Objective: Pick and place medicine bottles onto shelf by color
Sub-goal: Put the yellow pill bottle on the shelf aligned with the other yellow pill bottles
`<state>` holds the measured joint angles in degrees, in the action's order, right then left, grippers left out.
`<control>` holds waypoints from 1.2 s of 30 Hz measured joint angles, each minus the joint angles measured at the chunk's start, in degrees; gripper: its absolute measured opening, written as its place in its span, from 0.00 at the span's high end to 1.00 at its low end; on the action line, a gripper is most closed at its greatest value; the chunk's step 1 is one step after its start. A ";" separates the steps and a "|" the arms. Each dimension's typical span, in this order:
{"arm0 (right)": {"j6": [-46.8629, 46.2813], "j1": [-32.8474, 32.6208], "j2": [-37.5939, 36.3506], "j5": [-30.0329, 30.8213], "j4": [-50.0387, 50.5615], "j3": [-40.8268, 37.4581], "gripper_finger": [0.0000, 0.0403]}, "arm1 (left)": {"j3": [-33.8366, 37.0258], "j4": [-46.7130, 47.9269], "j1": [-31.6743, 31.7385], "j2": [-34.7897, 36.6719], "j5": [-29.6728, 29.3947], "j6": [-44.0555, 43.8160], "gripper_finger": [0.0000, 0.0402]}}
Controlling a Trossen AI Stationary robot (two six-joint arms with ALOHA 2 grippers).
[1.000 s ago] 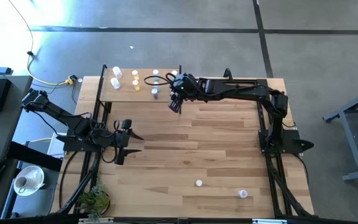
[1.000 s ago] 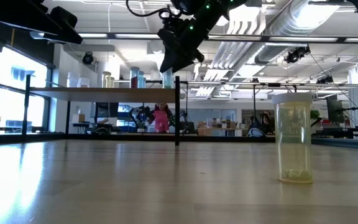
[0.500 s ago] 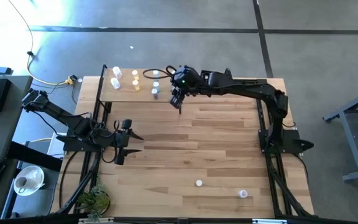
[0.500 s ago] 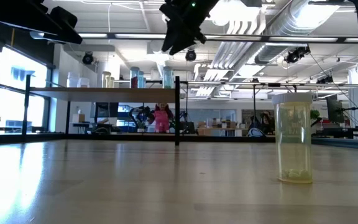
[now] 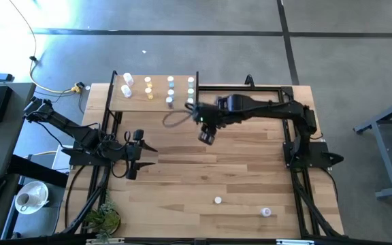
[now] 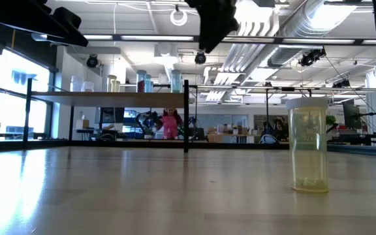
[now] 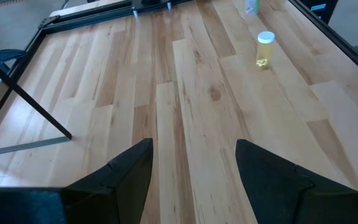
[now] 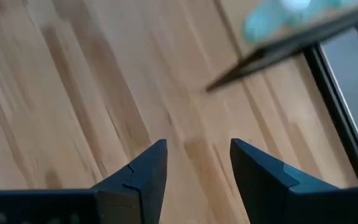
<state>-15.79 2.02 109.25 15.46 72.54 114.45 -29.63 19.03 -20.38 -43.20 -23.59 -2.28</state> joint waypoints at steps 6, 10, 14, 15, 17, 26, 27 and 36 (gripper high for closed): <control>-5.34 -6.49 0.00 5.69 8.49 -1.04 0.58 | 0.00 0.00 -0.02 0.00 0.00 -0.02 0.45; -10.39 -10.46 -0.27 6.44 12.53 -3.47 0.58 | 0.00 -0.01 -0.01 -0.01 0.00 -0.03 0.45; -15.11 -13.75 -0.30 8.70 15.88 -6.14 0.58 | 0.00 -0.63 -0.01 -0.02 0.00 -0.14 0.45; -16.00 -14.45 -0.50 8.63 15.96 -7.13 0.58 | 0.00 -0.87 -0.02 -0.02 0.04 -0.50 0.45; -18.08 -15.64 -0.81 8.47 16.26 -9.00 0.58 | -0.02 -1.42 -0.02 -0.02 0.00 -0.51 0.45; -29.34 -19.74 -5.77 5.39 17.42 -19.99 0.58 | -0.02 -1.42 -0.02 -0.02 0.02 -0.59 0.45; -31.09 -20.28 -6.76 5.30 17.35 -21.69 0.58 | -0.02 -1.48 -0.04 -0.02 0.01 -0.57 0.45; -40.39 -25.34 -13.75 0.07 4.60 -34.23 0.58 | -0.02 -1.44 -0.02 -0.02 0.02 -0.63 0.45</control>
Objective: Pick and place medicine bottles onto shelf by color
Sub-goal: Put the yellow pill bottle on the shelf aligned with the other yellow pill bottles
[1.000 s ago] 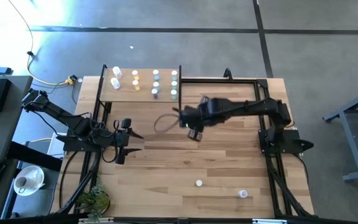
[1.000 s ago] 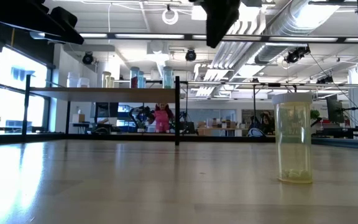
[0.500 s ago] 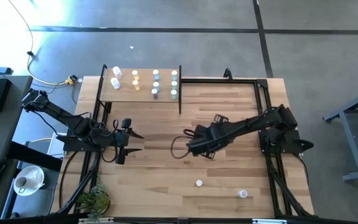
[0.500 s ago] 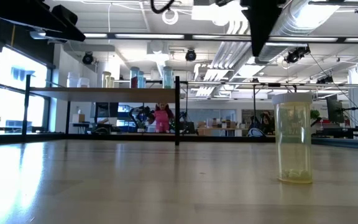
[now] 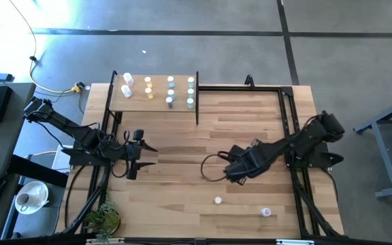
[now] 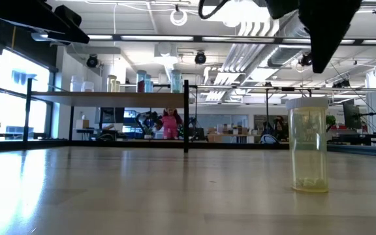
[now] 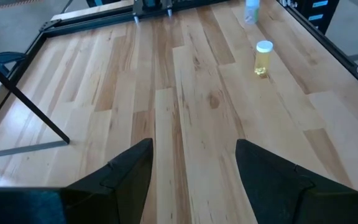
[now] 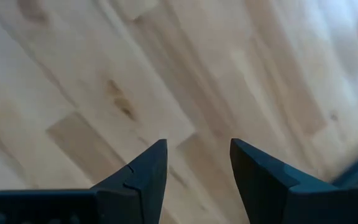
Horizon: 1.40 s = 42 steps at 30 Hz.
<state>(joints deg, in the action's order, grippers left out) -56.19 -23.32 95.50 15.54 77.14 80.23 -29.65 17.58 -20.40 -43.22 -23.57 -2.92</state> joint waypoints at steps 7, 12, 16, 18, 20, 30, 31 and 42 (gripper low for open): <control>-3.54 -4.91 -0.41 -0.12 -8.50 -4.12 0.58 | 0.00 0.09 0.00 0.00 0.00 -1.03 0.45; -6.08 -8.99 -0.41 1.27 -15.94 -6.61 0.58 | 0.00 0.12 -0.02 0.00 0.02 -2.45 0.45; -9.04 -12.17 -0.41 3.49 -21.55 -9.73 0.58 | 0.00 0.10 -0.02 0.00 0.02 -3.23 0.45; -10.85 -13.51 -0.40 3.76 -24.27 -11.55 0.58 | 0.00 0.13 -0.02 0.00 0.02 -4.31 0.45; -12.64 -14.68 -0.39 3.82 -26.75 -13.12 0.58 | 0.00 0.12 -0.02 0.00 0.04 -5.12 0.45; -14.42 -18.40 -0.37 10.44 -38.59 -17.64 0.58 | 0.00 0.12 -0.02 0.00 0.44 -6.12 0.45; -14.37 -18.64 -0.37 11.28 -39.92 -18.12 0.58 | 0.00 0.13 -0.01 0.00 0.44 -6.10 0.45; -14.33 -20.25 -0.35 12.93 -59.61 -26.80 0.58 | 0.00 0.13 -0.02 0.00 0.44 -6.07 0.45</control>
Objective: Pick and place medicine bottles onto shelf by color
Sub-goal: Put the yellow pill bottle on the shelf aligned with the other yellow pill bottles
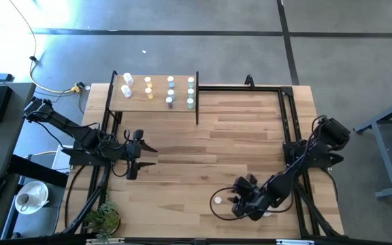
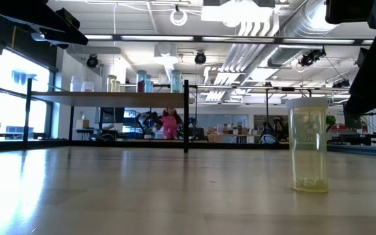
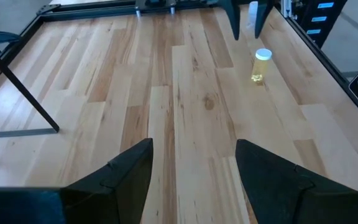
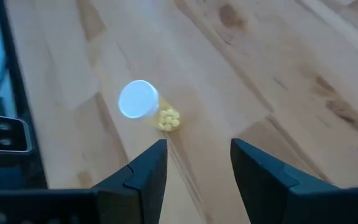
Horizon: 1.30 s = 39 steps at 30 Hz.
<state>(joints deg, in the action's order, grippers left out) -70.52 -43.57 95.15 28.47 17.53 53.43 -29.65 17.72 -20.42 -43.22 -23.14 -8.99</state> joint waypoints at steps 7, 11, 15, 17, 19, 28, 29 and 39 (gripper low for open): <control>2.33 -1.52 0.86 1.03 -6.46 -1.79 0.58 | 0.00 -0.02 0.02 0.00 0.00 -0.01 0.45; 3.50 -3.26 2.70 3.32 -11.96 -1.81 0.58 | 0.00 -0.04 0.02 0.00 0.00 -0.51 0.45; 3.52 -5.62 4.81 5.59 -17.52 -1.79 0.58 | 0.00 -0.07 0.02 0.01 0.00 -1.34 0.45; 3.52 -6.68 5.84 7.20 -19.46 -1.79 0.58 | 0.00 -0.03 0.02 0.00 0.00 -1.36 0.45; 3.51 -7.64 6.49 9.12 -20.94 -1.79 0.58 | 0.00 -0.04 0.02 0.00 -0.02 -1.34 0.45; 13.00 -9.47 6.84 16.51 -23.45 1.66 0.58 | 0.00 -0.04 0.02 0.00 -0.09 -1.43 0.45; 14.75 -9.31 6.84 16.53 -22.26 2.96 0.58 | 0.00 -0.04 0.02 0.00 -0.09 -1.41 0.45; 22.96 -8.15 6.84 18.15 3.63 16.83 0.58 | 0.00 -0.11 0.02 0.00 -0.22 -1.59 0.45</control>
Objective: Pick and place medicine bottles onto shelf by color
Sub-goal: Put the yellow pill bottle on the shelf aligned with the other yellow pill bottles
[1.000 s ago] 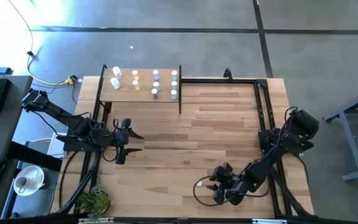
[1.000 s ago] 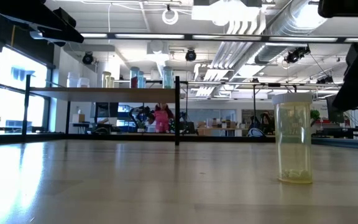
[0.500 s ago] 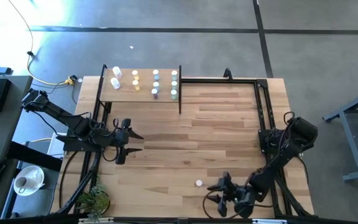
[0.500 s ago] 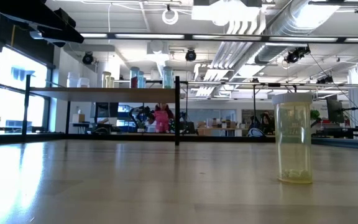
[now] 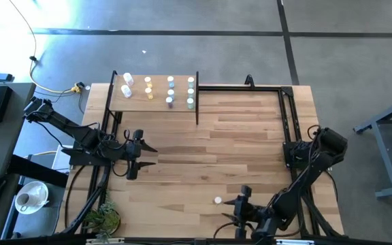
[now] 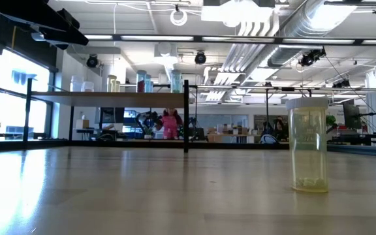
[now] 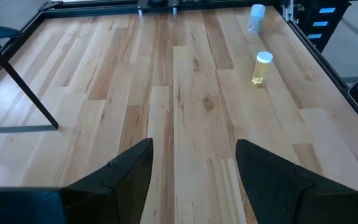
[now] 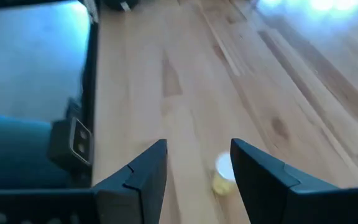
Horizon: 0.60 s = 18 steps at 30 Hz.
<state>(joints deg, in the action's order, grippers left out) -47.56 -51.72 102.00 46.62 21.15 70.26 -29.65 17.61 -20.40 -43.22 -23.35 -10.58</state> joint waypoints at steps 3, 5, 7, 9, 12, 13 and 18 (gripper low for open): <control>-4.68 -0.03 0.00 -1.31 7.31 1.84 0.58 | 0.00 0.02 0.00 0.00 0.00 0.01 0.45; -8.38 0.00 -0.02 -3.95 9.93 2.12 0.58 | 0.00 0.02 0.00 0.00 0.00 0.03 0.45; -11.21 0.00 -0.02 -6.37 11.46 2.08 0.58 | 0.00 0.02 0.00 0.00 0.00 0.03 0.45; -14.65 0.00 -0.02 -7.06 13.15 2.06 0.58 | 0.00 0.00 0.00 0.00 0.00 0.03 0.45; -18.28 0.35 -0.02 -7.81 14.01 2.03 0.58 | 0.00 -0.06 0.00 0.00 0.00 0.05 0.45; -18.40 0.35 -0.02 -8.14 13.93 2.03 0.58 | 0.00 -0.21 0.00 0.00 0.00 0.06 0.45; -18.45 0.36 -0.02 -9.28 14.02 2.03 0.58 | 0.00 -1.14 0.00 0.00 0.00 0.06 0.45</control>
<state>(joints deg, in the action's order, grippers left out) -66.02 -51.37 101.97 37.34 35.18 72.29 -29.65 16.47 -20.40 -43.22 -23.35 -10.52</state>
